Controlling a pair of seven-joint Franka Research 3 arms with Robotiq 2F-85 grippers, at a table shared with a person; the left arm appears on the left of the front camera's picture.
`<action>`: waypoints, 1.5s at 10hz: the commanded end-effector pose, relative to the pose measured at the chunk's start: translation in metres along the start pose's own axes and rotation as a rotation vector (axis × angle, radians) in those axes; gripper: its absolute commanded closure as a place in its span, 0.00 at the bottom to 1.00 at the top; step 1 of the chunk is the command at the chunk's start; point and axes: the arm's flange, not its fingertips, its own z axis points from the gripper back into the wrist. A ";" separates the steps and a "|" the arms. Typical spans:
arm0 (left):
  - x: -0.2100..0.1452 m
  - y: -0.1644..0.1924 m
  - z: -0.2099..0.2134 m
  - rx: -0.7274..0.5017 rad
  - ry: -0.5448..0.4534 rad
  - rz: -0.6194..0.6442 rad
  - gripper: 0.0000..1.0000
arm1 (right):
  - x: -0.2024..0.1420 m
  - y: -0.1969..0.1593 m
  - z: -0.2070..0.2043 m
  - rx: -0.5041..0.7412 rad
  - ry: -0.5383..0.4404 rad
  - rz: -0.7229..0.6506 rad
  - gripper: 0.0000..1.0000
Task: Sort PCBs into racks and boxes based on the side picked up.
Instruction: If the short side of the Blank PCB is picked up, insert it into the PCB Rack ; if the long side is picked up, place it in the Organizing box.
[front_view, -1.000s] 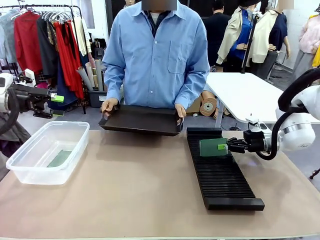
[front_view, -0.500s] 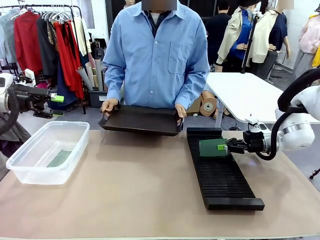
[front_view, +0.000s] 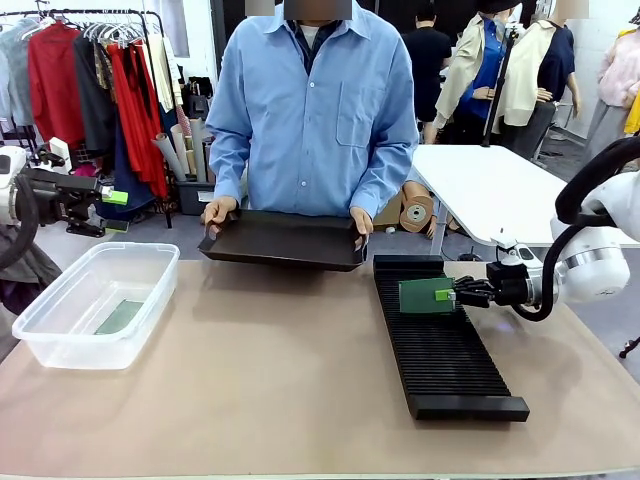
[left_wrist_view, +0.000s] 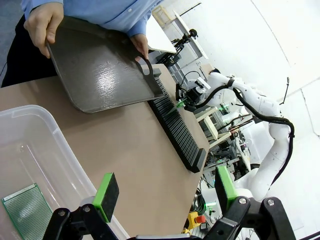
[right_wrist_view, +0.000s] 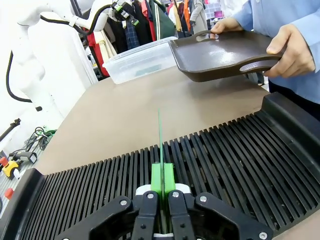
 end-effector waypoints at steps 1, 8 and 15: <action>0.000 -0.001 0.001 0.005 0.004 -0.003 0.00 | 0.001 0.000 0.000 -0.004 0.003 0.002 1.00; 0.000 -0.001 0.001 0.005 0.004 -0.003 0.00 | -0.003 -0.004 0.002 -0.016 -0.004 0.005 1.00; 0.000 -0.001 0.001 0.005 0.004 -0.003 0.00 | -0.013 -0.008 0.000 -0.004 0.012 0.043 1.00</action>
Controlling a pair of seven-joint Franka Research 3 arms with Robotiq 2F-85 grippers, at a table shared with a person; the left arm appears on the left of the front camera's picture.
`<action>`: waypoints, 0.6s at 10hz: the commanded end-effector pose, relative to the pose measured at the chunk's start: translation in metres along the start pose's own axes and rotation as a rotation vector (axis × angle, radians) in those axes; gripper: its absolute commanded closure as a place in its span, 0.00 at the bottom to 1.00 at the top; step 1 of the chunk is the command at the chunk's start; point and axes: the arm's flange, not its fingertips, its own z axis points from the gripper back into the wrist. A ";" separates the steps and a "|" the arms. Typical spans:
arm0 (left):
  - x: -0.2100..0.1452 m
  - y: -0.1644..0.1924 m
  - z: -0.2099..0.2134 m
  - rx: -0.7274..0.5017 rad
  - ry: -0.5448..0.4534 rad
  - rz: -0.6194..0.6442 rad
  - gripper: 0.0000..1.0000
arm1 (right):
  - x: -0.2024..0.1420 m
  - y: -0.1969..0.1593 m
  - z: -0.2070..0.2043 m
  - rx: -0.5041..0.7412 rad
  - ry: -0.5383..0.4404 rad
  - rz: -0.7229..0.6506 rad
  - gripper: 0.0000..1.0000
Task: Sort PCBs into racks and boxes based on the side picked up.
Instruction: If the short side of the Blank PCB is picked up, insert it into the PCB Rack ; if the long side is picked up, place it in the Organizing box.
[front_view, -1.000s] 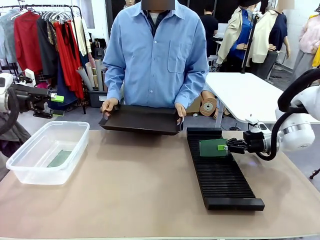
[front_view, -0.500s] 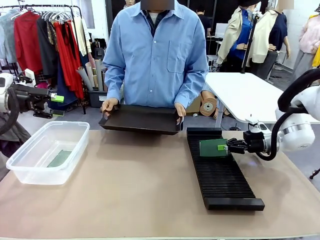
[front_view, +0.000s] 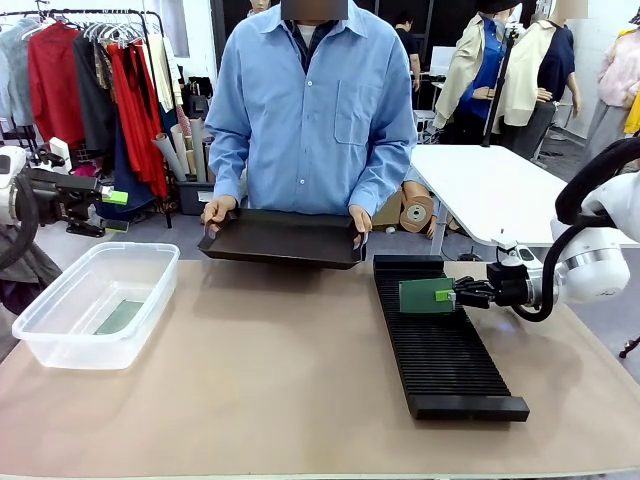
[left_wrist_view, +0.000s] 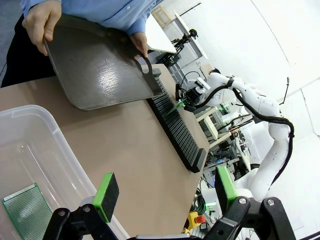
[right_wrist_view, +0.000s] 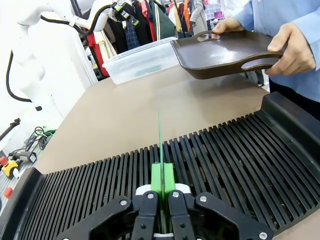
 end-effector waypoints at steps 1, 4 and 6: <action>0.000 -0.001 0.001 0.005 0.004 -0.003 0.00 | -0.012 -0.009 -0.001 0.000 0.017 0.041 1.00; 0.000 -0.001 0.001 0.005 0.004 -0.003 0.00 | -0.014 -0.012 -0.001 0.011 -0.001 0.050 1.00; 0.000 -0.001 0.001 0.005 0.004 -0.003 0.00 | -0.015 -0.012 0.002 0.022 -0.011 0.047 1.00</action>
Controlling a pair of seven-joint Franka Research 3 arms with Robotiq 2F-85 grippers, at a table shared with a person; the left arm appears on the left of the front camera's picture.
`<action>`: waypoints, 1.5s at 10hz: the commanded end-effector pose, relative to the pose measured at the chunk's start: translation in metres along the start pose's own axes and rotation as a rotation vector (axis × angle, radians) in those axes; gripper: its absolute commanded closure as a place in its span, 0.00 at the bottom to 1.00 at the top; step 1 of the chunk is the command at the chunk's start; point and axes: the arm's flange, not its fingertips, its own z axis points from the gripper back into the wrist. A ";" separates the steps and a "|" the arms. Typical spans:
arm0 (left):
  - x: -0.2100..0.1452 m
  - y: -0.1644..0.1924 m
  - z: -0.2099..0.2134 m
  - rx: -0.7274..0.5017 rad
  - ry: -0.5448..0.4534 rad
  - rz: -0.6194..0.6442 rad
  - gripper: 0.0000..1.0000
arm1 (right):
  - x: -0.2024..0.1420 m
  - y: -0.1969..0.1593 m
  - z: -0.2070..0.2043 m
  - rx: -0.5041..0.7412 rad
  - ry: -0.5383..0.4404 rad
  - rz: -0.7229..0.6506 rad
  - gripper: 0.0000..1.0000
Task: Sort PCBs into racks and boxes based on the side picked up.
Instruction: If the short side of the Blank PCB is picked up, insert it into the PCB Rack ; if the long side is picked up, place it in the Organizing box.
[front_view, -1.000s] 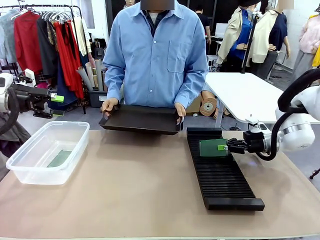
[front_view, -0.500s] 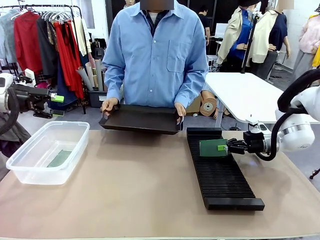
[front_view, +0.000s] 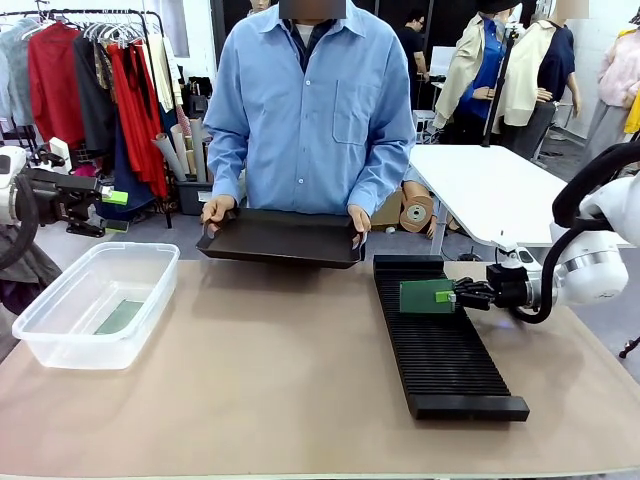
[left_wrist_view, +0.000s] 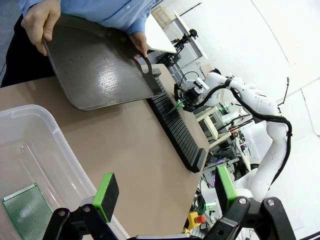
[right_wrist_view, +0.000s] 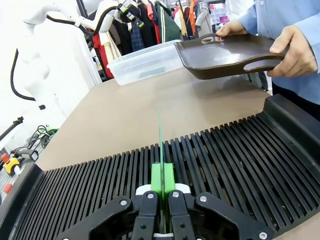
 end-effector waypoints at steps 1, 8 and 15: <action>0.000 -0.001 0.001 0.005 0.004 -0.003 0.00 | -0.008 -0.004 0.005 -0.002 -0.003 0.034 1.00; 0.000 -0.001 0.001 0.005 0.004 -0.003 0.00 | 0.001 0.000 0.010 0.022 -0.057 0.021 0.22; 0.000 -0.001 0.001 0.005 0.004 -0.003 0.00 | 0.010 0.003 0.016 0.018 -0.087 0.019 0.00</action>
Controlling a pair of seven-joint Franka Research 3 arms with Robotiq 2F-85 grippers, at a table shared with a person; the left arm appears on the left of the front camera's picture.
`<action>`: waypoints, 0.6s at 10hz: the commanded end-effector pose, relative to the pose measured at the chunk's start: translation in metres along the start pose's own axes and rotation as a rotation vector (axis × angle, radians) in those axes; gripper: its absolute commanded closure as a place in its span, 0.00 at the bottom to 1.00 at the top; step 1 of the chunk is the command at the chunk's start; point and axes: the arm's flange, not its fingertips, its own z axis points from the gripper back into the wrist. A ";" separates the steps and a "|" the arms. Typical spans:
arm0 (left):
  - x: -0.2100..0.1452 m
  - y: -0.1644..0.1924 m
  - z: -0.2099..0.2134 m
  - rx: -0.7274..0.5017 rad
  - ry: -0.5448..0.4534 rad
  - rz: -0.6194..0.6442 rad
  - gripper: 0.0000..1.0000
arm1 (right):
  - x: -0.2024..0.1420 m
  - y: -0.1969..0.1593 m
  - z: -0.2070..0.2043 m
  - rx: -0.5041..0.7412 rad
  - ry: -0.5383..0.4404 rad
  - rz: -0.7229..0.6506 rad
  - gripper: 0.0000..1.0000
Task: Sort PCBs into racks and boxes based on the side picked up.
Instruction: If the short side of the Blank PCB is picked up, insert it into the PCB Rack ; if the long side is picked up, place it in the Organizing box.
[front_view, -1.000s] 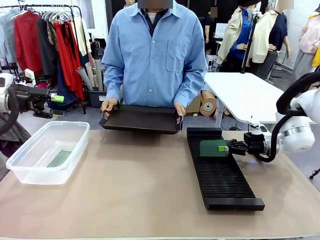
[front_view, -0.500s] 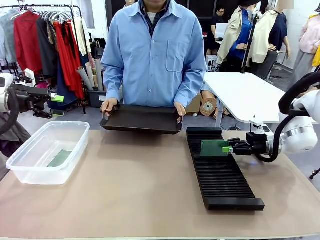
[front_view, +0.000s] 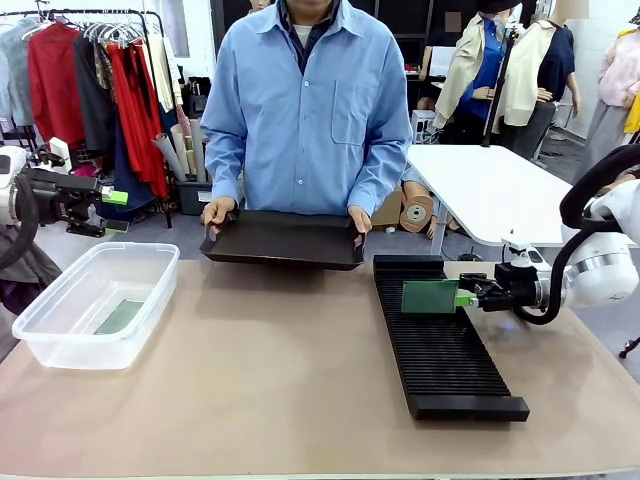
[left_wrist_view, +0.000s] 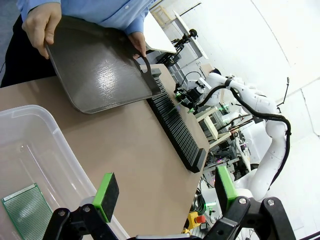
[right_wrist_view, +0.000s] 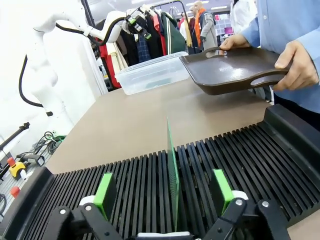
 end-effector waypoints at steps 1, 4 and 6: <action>0.000 -0.001 0.001 0.005 0.004 -0.003 0.00 | 0.010 -0.001 0.001 -0.002 -0.029 0.016 0.00; 0.000 -0.001 0.001 0.005 0.004 -0.003 0.00 | 0.001 0.000 0.000 0.000 -0.004 0.001 0.00; 0.000 -0.001 0.001 0.005 0.004 -0.003 0.00 | 0.001 0.000 0.000 0.000 -0.004 0.001 0.00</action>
